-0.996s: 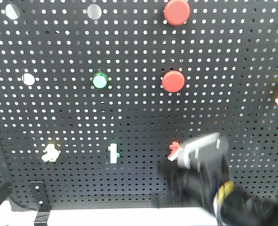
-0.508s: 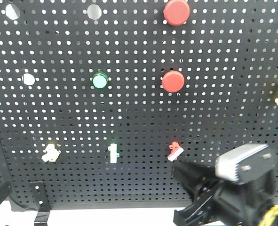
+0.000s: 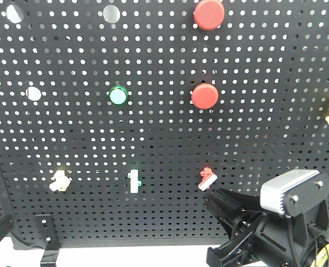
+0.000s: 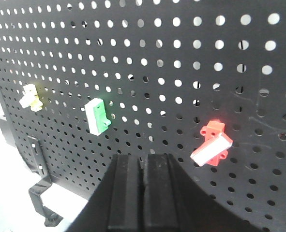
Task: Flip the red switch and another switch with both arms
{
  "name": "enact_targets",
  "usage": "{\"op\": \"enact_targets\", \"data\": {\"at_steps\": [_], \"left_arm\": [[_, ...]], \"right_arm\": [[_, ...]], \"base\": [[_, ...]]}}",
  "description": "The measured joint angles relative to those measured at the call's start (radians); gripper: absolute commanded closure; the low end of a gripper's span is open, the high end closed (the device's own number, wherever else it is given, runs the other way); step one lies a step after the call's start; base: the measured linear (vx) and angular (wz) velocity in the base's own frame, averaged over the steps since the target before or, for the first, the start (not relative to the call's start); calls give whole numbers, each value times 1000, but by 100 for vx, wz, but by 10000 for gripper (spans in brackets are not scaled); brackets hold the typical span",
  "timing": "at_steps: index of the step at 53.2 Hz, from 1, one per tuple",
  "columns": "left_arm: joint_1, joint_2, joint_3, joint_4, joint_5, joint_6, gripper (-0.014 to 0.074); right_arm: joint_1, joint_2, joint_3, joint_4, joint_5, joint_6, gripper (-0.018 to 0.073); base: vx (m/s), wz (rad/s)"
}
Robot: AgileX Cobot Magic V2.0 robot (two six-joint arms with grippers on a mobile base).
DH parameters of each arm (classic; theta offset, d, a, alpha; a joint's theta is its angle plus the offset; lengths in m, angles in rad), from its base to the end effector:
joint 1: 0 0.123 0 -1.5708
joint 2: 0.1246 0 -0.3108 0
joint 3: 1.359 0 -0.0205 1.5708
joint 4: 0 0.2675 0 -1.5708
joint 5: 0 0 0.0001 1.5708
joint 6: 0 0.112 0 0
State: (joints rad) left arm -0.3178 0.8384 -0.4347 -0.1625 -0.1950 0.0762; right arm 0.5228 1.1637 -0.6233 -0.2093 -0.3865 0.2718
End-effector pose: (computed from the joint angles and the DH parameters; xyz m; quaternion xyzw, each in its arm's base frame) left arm 0.1856 -0.0574 0.3004 0.0774 0.7455 -0.1203 0.6509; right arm 0.2332 0.1445 0.3144 -0.1877 0.7084 0.2284 0.6409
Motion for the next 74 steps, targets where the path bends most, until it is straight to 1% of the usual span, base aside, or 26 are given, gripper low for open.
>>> {"op": "enact_targets", "data": {"at_steps": [7, 11, 15, 18, 23, 29, 32, 38, 43, 46, 74], "left_arm": [[0, -22, 30, 0, -6, 0, 594], [7, -90, 82, 1, -7, 0, 594], [29, -184, 152, 8, -7, 0, 594], [61, -271, 209, 12, -7, 0, 594], [141, -439, 312, 16, -8, 0, 594], [221, -600, 428, 19, 3, 0, 594], [250, -675, 456, 19, 38, 0, 594], [292, -815, 461, 43, 158, 0, 594], [313, -846, 461, 62, 241, 0, 594], [317, -848, 461, 63, 270, 0, 594], [317, -849, 461, 66, 281, 0, 594]], "right_arm": [[0, 0, 0, 0, 0, 0, 566], [0, 0, 0, 0, 0, 0, 566], [0, 0, 0, 1, 0, 0, 566], [0, 0, 0, 1, 1, 0, 566], [0, 0, 0, 1, 1, 0, 566], [0, 0, 0, 1, 1, 0, 566], [0, 0, 0, 1, 1, 0, 566], [0, 0, 0, 1, 1, 0, 566], [0, -1, 0, 1, 0, 0, 566], [0, -1, 0, 1, 3, 0, 566], [0, 1, 0, 2, 7, 0, 566]], "base": [[0, 0], [0, 0], [0, 0], [0, 0], [0, 0], [0, 0], [0, 0], [0, 0], [0, 0], [0, 1], [0, 0]]}}
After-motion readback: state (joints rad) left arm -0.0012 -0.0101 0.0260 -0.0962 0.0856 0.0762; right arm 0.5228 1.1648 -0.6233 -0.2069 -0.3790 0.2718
